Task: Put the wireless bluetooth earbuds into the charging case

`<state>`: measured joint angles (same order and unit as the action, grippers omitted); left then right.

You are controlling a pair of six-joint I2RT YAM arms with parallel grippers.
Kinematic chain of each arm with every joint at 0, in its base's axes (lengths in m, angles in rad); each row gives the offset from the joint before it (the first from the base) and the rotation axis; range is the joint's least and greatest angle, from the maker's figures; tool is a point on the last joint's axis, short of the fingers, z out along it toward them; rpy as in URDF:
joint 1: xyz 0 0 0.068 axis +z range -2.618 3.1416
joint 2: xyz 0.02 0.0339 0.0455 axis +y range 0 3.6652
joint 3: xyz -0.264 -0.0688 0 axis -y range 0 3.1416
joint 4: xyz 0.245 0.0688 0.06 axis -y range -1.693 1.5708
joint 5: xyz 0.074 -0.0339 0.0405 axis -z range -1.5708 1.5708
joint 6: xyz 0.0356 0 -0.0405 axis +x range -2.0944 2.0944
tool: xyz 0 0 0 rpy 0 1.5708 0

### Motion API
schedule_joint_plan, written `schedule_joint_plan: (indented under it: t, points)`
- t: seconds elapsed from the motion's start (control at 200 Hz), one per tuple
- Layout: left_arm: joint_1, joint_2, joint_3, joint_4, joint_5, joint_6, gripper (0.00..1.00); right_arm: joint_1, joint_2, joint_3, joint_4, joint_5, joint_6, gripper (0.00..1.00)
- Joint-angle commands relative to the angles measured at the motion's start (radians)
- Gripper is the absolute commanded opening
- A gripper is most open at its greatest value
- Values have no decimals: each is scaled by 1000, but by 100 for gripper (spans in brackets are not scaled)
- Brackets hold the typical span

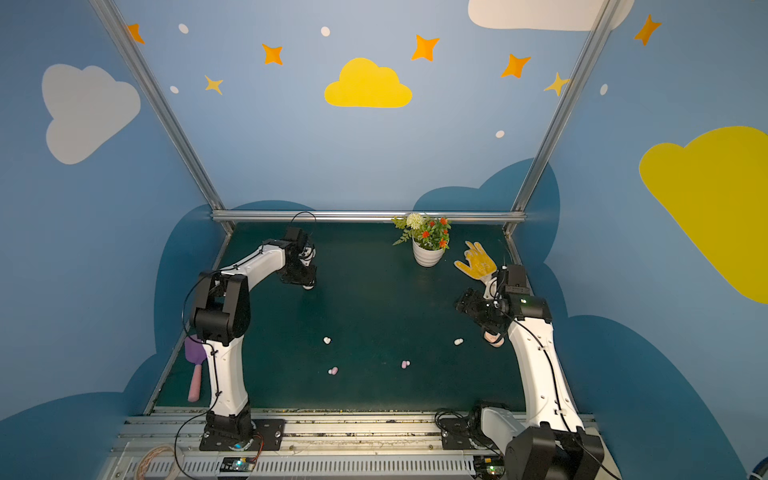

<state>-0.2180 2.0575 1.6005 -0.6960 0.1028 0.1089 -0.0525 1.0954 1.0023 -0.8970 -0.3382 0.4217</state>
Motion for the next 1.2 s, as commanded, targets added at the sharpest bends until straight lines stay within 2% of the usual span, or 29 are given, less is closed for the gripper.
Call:
schedule_joint_plan:
  t: [0.0,0.205,0.4,0.561,0.741,0.906,1.191]
  points:
    - [-54,-104,-24,21,43,52,23,11,4,-45,47,-122,-16,83]
    - [-212,-232,-83,41,95,147,17,29,6,-100,147,-318,-1,83]
    - [-384,-299,-106,36,154,233,17,51,36,-140,208,-461,-20,82]
    - [-485,-344,-138,69,212,295,16,71,60,-185,271,-571,-12,82]
    - [-565,-358,-131,53,222,366,14,97,92,-197,306,-654,-3,80]
    - [-619,-368,-126,42,231,412,14,131,118,-192,327,-697,9,70]
    - [-671,-347,-91,-15,195,474,13,215,193,-146,301,-761,-35,63]
